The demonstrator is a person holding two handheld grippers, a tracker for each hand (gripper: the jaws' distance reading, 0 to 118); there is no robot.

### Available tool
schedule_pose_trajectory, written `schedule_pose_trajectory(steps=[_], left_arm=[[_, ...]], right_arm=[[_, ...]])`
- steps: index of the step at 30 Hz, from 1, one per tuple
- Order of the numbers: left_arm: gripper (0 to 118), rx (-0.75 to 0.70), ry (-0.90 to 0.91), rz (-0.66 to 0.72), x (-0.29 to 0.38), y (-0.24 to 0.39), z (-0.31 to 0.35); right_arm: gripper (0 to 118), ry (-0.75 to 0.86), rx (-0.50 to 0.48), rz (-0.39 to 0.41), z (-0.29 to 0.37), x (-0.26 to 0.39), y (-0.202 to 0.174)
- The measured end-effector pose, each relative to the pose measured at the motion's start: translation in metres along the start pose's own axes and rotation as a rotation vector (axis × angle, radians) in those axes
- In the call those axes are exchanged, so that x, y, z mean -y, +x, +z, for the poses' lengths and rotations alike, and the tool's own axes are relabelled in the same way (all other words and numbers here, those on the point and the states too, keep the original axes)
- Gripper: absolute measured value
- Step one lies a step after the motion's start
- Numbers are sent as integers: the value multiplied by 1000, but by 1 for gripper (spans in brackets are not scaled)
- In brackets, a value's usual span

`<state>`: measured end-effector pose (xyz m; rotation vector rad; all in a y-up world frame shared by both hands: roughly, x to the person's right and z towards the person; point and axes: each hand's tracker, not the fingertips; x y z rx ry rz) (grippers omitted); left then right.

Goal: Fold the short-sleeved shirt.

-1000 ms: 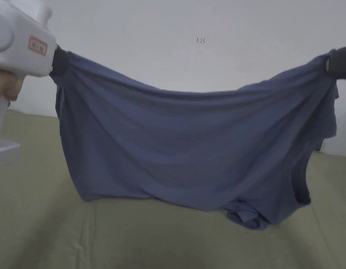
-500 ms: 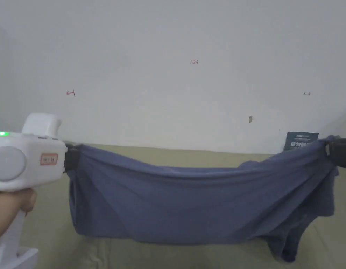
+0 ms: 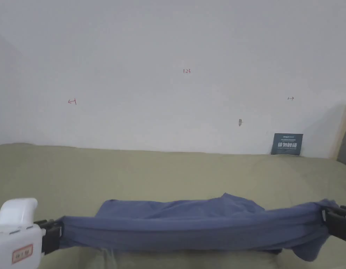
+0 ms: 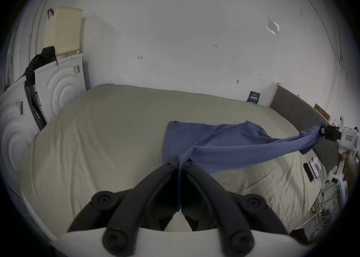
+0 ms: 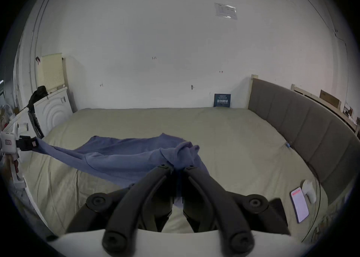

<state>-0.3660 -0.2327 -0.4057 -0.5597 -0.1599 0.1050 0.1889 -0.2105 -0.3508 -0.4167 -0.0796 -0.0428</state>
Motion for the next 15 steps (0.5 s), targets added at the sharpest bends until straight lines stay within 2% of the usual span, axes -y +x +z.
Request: schedule_pose_trajectory(steps=[3, 6, 7, 10, 15], left_arm=[[3, -28, 26, -69, 25, 5, 17], [3, -18, 5, -75, 49, 20, 35], [3, 1, -33, -44, 52, 2, 23], [3, -2, -70, -62, 68, -2, 25], [3, 3, -120, -74, 99, -6, 17]], right_arm=[[9, -29, -4, 4, 8, 26, 3], [9, -72, -13, -11, 14, 52, 6], [9, -84, -14, -13, 16, 60, 6], [9, -121, -24, -11, 21, 86, 9], [9, -188, -7, -58, 19, 121, 23]])
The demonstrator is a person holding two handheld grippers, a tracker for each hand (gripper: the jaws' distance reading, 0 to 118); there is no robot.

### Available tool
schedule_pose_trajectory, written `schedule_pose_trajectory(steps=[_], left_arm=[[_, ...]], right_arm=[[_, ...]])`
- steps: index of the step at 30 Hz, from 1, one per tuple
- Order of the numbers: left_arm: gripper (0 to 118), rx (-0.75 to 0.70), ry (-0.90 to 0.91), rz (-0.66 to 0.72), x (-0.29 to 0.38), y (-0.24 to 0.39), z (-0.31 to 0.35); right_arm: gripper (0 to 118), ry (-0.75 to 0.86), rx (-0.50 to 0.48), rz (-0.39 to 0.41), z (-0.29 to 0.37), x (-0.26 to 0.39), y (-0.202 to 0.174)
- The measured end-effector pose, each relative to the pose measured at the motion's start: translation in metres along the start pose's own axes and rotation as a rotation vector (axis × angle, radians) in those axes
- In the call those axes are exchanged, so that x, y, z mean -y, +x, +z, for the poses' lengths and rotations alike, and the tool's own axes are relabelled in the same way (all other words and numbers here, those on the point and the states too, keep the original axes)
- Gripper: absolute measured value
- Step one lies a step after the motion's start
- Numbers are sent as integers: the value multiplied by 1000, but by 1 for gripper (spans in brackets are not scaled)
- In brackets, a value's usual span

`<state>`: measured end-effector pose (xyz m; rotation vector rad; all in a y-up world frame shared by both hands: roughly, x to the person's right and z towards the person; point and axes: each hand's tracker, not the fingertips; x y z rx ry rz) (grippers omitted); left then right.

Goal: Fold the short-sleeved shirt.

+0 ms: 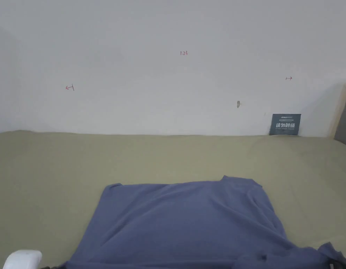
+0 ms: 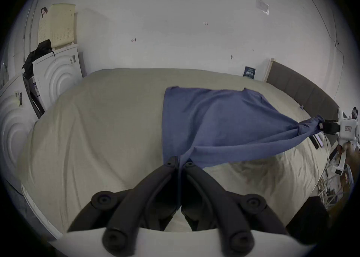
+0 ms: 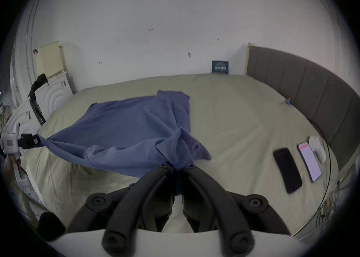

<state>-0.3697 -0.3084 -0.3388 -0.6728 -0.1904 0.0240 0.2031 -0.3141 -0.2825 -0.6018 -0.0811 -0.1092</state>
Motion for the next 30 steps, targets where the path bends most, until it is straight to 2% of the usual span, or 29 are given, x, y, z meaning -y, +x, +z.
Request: schedule_pose_trajectory(steps=[10, 13, 14, 15, 16, 17, 18, 19, 20, 21, 23, 24, 25, 26, 27, 28, 29, 30], left_arm=[[3, 15, -90, 33, 45, 1, -16], [3, 8, -116, 47, 54, 3, -19], [3, 11, -122, 55, 55, 3, -20], [7, 8, -123, 65, 56, 3, -20], [20, -4, -123, 86, 57, 3, -18], [54, -24, -137, 125, 55, 1, -16], [78, -16, -162, 178, 53, -3, -13], [90, -1, -167, 236, 50, -6, -10], [92, 6, -148, 300, 52, -19, -11], [92, 3, -120, 328, 50, -25, -8], [92, -26, -71, 308, 42, -28, 1], [91, -31, -48, 271, 42, -20, 9], [87, -24, -30, 222, 40, -15, 14], [71, -9, -15, 169, 39, -12, 19], [44, 2, 5, 127, 38, -8, 24], [13, -7, 16, 100, 43, -9, 22], [0, -31, 11, 77, 44, -7, 23], [0, -57, 6, 64, 45, -3, 24]], right_arm=[[9, -116, 13, 11, -11, 42, 6], [10, -186, 20, -8, -19, 51, 6], [14, -211, 19, -31, -22, 54, 7], [25, -234, 25, -55, -22, 54, 9], [36, -250, 25, -85, -20, 53, 10], [53, -248, 36, -111, -16, 51, 12], [69, -235, 22, -133, -9, 49, 14], [82, -218, 7, -151, -3, 46, 15], [88, -183, -4, -170, 4, 43, 15], [86, -139, -2, -174, 12, 42, 14], [87, -114, 22, -147, 19, 34, 6], [86, -103, 36, -120, 22, 31, 1], [81, -101, 51, -81, 24, 29, -7], [58, -99, 61, -48, 26, 27, -14], [30, -97, 77, -14, 28, 25, -21], [7, -111, 94, 20, 28, 25, -27], [7, -129, 103, 71, 26, 27, -32], [7, -142, 125, 72, 26, 31, -37]])
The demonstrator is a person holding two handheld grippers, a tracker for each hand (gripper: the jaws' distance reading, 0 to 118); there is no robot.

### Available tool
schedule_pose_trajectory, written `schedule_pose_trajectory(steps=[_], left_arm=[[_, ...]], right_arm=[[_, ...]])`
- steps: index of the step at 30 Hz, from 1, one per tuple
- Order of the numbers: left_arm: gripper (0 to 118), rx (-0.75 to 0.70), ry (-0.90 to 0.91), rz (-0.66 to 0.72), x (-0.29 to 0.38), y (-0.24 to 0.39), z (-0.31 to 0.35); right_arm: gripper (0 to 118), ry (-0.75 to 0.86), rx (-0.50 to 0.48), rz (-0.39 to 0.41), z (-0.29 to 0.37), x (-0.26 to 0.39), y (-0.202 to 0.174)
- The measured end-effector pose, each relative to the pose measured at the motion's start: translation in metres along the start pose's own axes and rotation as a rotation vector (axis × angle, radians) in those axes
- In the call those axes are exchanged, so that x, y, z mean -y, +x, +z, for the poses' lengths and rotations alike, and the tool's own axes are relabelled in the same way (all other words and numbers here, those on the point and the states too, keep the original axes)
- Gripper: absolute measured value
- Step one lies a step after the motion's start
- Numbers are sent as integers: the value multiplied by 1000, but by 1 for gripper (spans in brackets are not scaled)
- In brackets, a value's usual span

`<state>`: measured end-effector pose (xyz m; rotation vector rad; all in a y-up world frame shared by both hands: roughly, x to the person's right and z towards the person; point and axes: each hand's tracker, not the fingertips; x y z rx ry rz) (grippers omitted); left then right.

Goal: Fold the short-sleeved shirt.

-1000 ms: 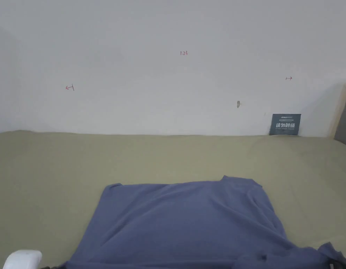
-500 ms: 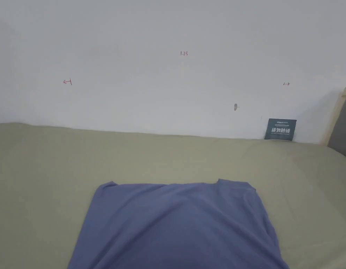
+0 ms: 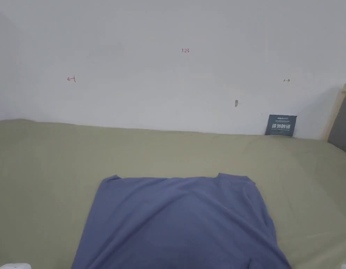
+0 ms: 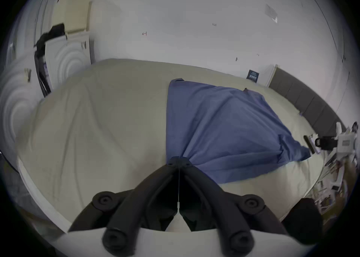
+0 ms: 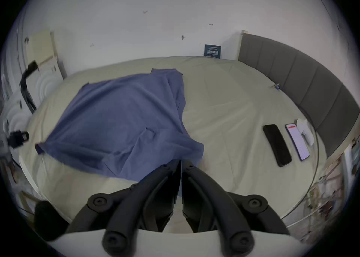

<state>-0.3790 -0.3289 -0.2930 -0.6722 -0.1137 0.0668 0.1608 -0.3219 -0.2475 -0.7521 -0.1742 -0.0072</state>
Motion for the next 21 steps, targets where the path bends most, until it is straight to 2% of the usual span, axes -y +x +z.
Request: schedule_pose_trajectory(steps=[3, 11, 12, 13, 14, 15, 18, 21], left_arm=[[0, 60, -90, 62, 8, 7, 5], [2, -3, -143, 79, 35, 0, 1], [17, -13, -143, 85, 36, -2, -1], [50, -12, -139, 90, 37, -4, -4], [97, -6, -142, 104, 39, -5, -8], [109, 18, -157, 134, 40, -6, -12], [106, 48, -141, 161, 40, -5, -21], [106, 23, -142, 82, 38, 3, -37]], right_arm=[[7, -3, -48, 11, 4, 6, -10], [7, -27, -90, -3, 2, 22, -13], [7, -33, -91, -5, 1, 23, -11], [7, -34, -93, -9, 0, 24, -10], [7, -35, -98, -16, -1, 25, -8], [7, -39, -103, -23, 0, 21, -7], [7, -40, -108, -34, -1, 22, -3], [7, -42, -104, -30, -4, 18, 0]])
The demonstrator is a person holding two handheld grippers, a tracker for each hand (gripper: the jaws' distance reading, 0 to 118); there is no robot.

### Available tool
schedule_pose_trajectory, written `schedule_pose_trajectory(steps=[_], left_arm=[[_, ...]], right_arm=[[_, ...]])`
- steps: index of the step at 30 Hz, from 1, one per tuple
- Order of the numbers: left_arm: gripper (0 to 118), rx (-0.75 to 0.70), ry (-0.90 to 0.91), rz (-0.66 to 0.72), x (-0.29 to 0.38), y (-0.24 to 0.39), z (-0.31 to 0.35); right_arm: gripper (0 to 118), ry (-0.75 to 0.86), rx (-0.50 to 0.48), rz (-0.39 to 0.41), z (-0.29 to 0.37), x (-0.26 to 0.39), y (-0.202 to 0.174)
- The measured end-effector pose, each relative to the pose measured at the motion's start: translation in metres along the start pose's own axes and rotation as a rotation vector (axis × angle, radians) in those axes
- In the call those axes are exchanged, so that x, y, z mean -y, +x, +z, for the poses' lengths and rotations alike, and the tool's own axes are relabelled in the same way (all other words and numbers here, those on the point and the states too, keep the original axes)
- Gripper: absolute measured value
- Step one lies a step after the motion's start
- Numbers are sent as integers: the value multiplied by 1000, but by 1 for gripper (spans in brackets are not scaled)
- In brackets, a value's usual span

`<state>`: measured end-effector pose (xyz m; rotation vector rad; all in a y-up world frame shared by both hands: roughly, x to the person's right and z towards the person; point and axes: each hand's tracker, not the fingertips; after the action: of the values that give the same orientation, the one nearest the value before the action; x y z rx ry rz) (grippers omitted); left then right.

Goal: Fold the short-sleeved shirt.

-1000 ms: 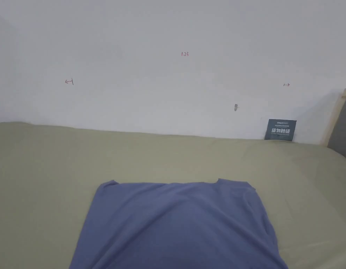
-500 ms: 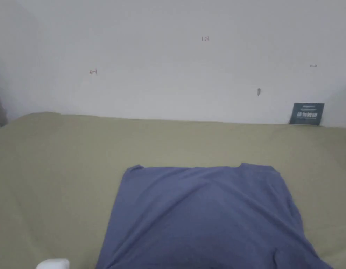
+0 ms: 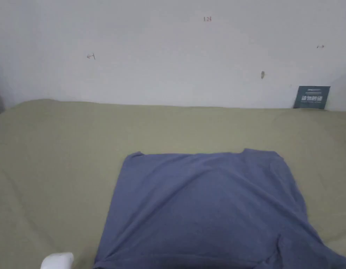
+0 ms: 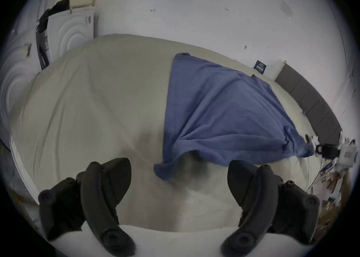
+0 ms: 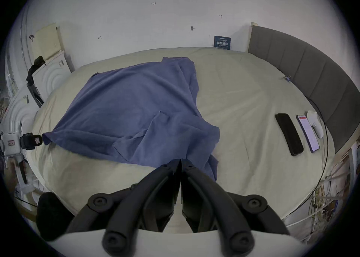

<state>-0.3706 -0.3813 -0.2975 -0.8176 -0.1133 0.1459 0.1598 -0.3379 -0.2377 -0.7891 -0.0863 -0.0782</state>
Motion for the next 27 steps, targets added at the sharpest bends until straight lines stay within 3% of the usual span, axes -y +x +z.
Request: schedule_pose_trajectory(steps=[1, 2, 3, 4, 5, 6, 8, 9, 10, 11, 12, 13, 15, 19, 20, 21, 22, 23, 27], left_arm=[[103, -14, -1, -33, -1, 3, -5], [88, -11, -14, -71, -2, 5, -12], [59, -2, -21, -95, -3, 5, -18], [15, 15, -23, -113, -4, 5, -24], [2, 16, -20, -127, -4, 5, -28], [2, -27, -2, -165, -4, 6, -33], [2, 42, -15, -176, -5, 9, -35], [2, 27, -11, -171, -7, 15, -28], [2, 21, -5, -173, -8, 19, -26], [2, 23, 0, -172, -8, 20, -25], [2, 30, 5, -160, -8, 22, -24], [2, 37, 5, -145, -10, 21, -21], [2, 37, 9, -129, -11, 22, -19], [2, 40, 3, -118, -12, 21, -18], [2, 38, 1, -118, -12, 23, -18], [2, 35, -2, -118, -14, 21, -16], [2, 35, -3, -119, -14, 21, -15], [2, 38, -3, -117, -14, 23, -15], [2, 34, -1, -117, -17, 24, -10]], right_arm=[[7, -1, 3, 2, -1, 0, 1], [7, -1, 7, 2, -1, -3, 1], [7, 1, 7, -2, -1, -4, 3], [7, 2, 6, -16, -1, -5, 6], [7, 2, 3, -31, -1, -6, 9], [7, 1, 0, -40, -1, -7, 12], [7, -3, 3, -46, -3, -8, 18], [13, -4, 8, -50, -5, -8, 21], [34, -9, 12, -53, -9, -9, 24], [74, -25, 15, -53, -13, -9, 27], [101, -70, 8, -59, -22, -10, 30], [108, -117, -12, -68, -31, -9, 34], [105, -133, -54, -91, -45, -5, 40], [98, -170, -2, -98, -67, -3, 44], [86, -166, -2, -90, -67, -3, 44], [60, -145, 8, -55, -63, -3, 43], [21, -122, -3, -11, -60, -3, 39], [12, -85, -40, 5, -55, -2, 35], [11, -43, 0, 80, -46, -1, 23]])
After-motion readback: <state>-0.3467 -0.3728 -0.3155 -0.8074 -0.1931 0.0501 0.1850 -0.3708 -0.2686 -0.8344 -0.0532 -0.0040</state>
